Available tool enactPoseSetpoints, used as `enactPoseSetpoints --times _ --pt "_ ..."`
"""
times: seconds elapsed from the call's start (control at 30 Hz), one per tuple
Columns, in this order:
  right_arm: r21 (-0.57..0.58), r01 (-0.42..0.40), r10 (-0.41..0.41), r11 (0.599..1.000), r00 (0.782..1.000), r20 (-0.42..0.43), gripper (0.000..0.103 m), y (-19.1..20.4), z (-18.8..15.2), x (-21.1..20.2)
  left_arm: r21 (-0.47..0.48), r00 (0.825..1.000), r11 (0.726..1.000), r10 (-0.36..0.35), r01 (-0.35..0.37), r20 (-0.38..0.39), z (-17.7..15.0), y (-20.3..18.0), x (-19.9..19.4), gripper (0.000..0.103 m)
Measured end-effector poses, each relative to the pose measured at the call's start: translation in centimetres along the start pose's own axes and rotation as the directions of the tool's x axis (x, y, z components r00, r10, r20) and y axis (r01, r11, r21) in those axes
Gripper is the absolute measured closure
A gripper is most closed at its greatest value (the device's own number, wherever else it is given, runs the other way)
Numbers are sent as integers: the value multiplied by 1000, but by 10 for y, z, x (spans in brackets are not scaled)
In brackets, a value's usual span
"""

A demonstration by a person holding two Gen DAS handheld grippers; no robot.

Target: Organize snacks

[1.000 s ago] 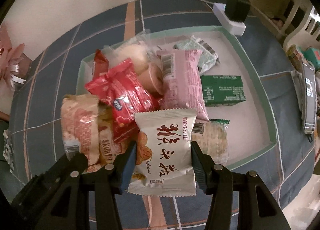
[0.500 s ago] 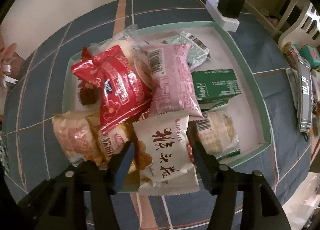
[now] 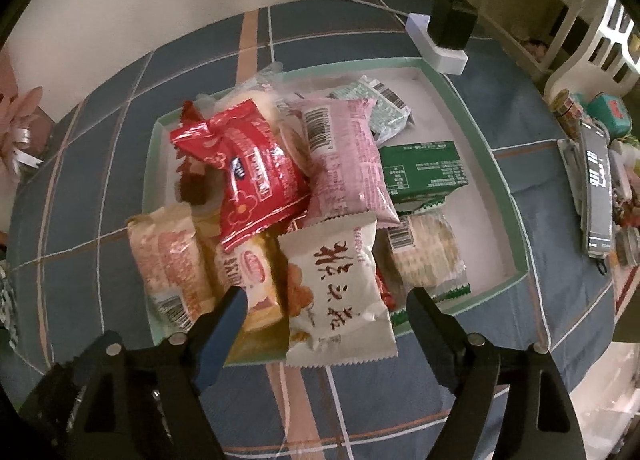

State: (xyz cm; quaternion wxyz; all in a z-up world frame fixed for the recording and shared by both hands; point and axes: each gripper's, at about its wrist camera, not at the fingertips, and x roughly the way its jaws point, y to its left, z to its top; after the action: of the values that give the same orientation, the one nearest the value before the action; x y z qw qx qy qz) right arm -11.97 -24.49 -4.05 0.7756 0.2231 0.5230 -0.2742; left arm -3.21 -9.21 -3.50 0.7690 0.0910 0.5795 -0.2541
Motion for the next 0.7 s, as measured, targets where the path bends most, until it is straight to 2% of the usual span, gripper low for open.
enactPoseSetpoints --times 0.13,0.23,0.33,0.5,0.57,0.7 --pt "-14 -3 3 1000 1000 18 18 9 -15 -15 15 993 993 116 -117 27 -4 13 -5 25" --pt "-28 5 -4 1000 1000 29 18 16 -25 -21 26 978 978 207 -207 32 -7 27 -5 25" --pt "-42 6 -4 999 999 33 18 21 -32 -25 16 966 967 255 -256 45 -7 34 -6 25" --pt "-67 15 -13 998 999 29 15 27 -43 -25 5 954 956 292 -293 61 -6 38 -7 25" --pt "-71 21 -19 997 999 27 3 27 -47 -23 2 951 953 302 -303 61 -9 42 -9 25" --pt "-74 23 -21 997 999 26 0 26 -53 -21 -6 947 949 314 -314 65 -9 41 -10 25"
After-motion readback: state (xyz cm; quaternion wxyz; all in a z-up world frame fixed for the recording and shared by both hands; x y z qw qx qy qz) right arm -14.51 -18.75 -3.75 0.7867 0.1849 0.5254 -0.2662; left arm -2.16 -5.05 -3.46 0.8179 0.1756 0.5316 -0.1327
